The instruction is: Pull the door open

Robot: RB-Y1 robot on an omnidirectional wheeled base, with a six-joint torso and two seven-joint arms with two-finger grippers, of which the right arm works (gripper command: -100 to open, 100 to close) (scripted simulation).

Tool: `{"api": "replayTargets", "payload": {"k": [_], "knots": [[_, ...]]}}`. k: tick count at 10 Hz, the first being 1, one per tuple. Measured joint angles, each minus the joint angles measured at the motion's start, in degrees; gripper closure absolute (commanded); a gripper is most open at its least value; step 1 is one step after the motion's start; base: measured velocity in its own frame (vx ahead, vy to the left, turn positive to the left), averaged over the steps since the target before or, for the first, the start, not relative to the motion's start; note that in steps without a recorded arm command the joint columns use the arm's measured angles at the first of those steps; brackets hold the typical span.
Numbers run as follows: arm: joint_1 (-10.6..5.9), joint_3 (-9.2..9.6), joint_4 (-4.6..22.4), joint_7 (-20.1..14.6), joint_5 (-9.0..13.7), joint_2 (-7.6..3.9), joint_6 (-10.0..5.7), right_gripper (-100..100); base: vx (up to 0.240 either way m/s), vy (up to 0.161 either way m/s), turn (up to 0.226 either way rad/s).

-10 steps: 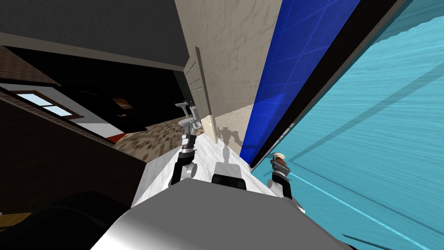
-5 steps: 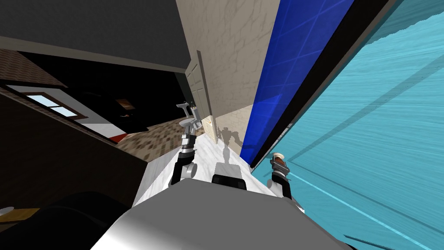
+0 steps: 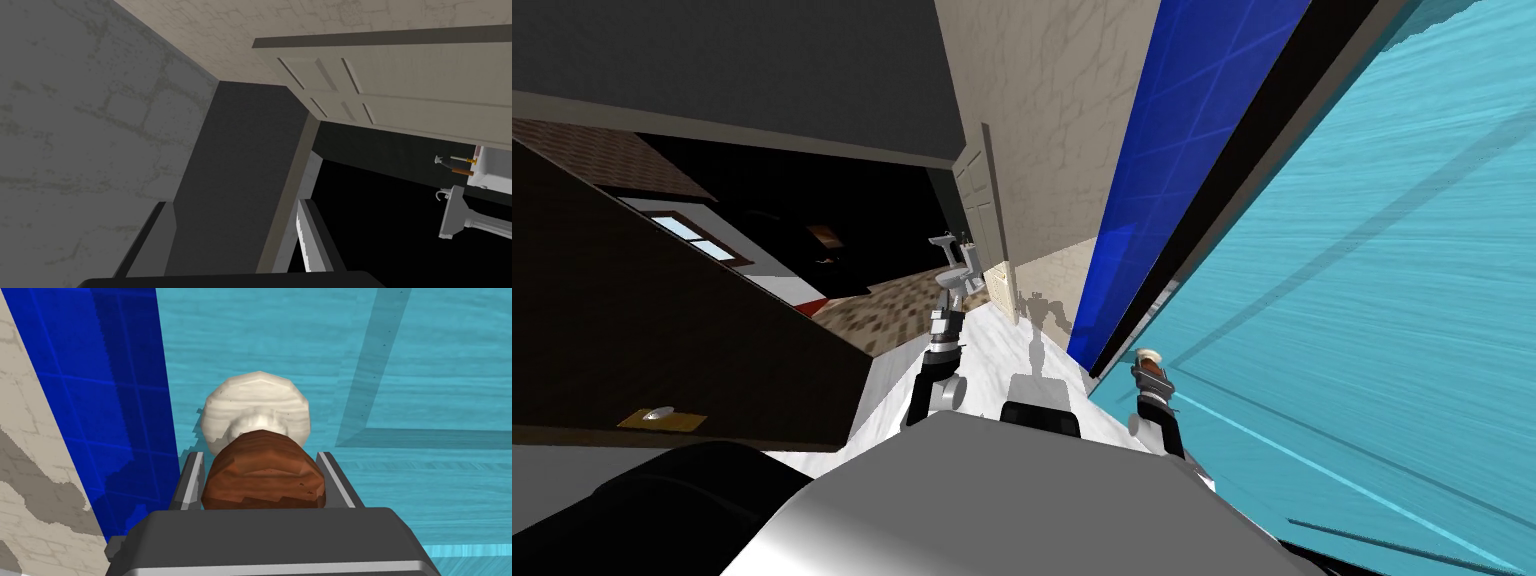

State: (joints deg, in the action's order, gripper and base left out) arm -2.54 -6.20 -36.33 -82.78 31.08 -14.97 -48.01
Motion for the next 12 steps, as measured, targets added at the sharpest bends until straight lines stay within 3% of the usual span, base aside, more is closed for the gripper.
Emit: {"api": "replayTargets", "payload": {"k": [4,9,12], "knots": [[0.49,3.41,-0.5,-3.4,-2.0,-0.93,0.19,100,-0.226,-0.015,0.086],[0.72,6.21,-0.9,-5.7,-3.7,-1.85,-0.08,100,-0.226,-0.012,0.077],[2.14,8.46,-3.2,-7.2,-5.0,-2.39,0.56,100,-0.251,-0.026,0.067]]}}
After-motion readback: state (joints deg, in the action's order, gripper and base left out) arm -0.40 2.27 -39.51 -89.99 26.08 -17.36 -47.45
